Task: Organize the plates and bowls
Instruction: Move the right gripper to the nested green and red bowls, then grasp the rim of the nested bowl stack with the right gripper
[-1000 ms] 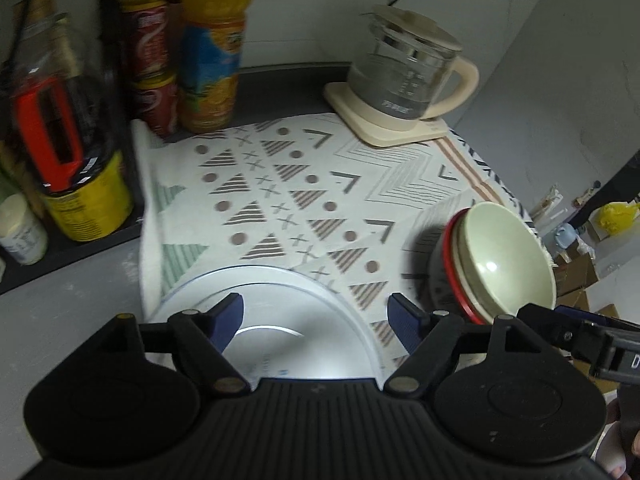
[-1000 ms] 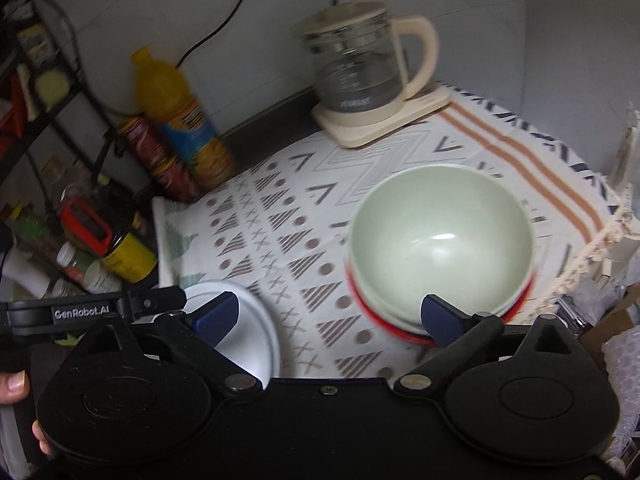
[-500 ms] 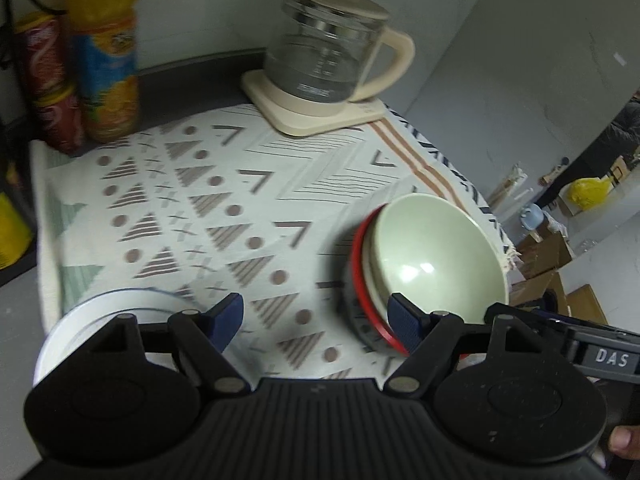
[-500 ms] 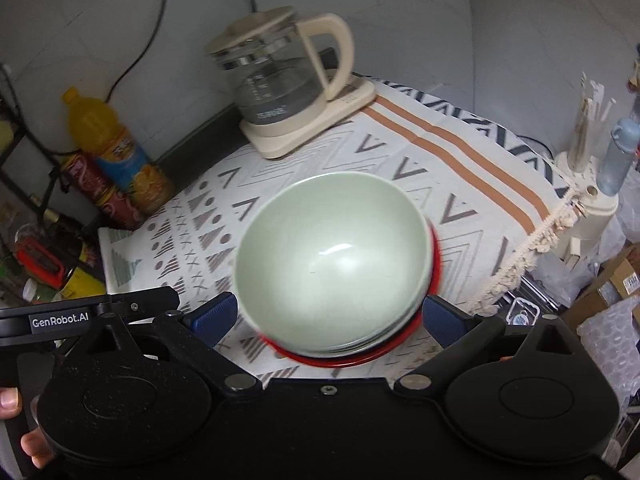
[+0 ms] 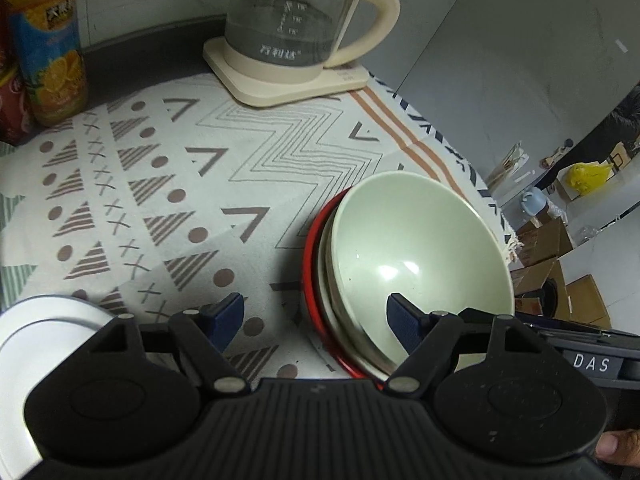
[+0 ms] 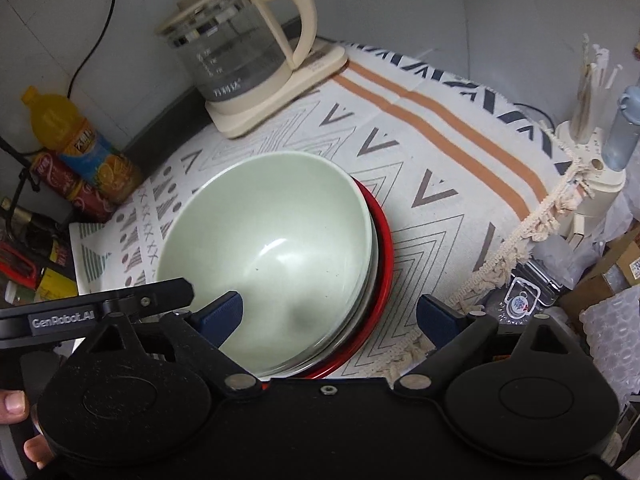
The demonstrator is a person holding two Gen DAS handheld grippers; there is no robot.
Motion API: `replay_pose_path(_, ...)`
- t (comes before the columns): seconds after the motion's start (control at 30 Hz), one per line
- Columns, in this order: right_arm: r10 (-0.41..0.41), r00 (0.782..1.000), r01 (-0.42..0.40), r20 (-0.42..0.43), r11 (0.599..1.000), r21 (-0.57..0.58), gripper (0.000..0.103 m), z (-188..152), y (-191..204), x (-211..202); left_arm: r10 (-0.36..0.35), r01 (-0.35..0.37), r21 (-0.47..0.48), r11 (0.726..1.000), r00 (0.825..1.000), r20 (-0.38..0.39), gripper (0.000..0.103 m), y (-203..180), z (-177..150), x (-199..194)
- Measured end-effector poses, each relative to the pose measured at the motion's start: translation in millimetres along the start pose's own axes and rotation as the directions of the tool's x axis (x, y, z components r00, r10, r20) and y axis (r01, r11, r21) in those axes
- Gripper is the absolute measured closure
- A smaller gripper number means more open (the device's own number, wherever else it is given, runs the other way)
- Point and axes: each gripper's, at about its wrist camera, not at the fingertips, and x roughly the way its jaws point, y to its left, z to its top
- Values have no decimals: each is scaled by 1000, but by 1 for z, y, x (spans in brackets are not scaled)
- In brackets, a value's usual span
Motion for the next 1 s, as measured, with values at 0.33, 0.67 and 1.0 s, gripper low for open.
replay_pose_path(0.33, 16, 993, -21, -118, 999, -41, 33, 11, -7, 39, -5, -1, -83, 997, 998, -66, 52, 3, 2, 36)
replay_pose_path(0.67, 28, 982, -43, -184, 996, -77, 46, 6, -7, 57, -18, 5, -119, 993, 994, -107, 70, 4, -4, 52)
replay_pose_path(1.0, 67, 983, -70, -171, 997, -14, 61, 8, -18, 52, -15, 4, -123, 992, 996, -91, 72, 7, -8, 44)
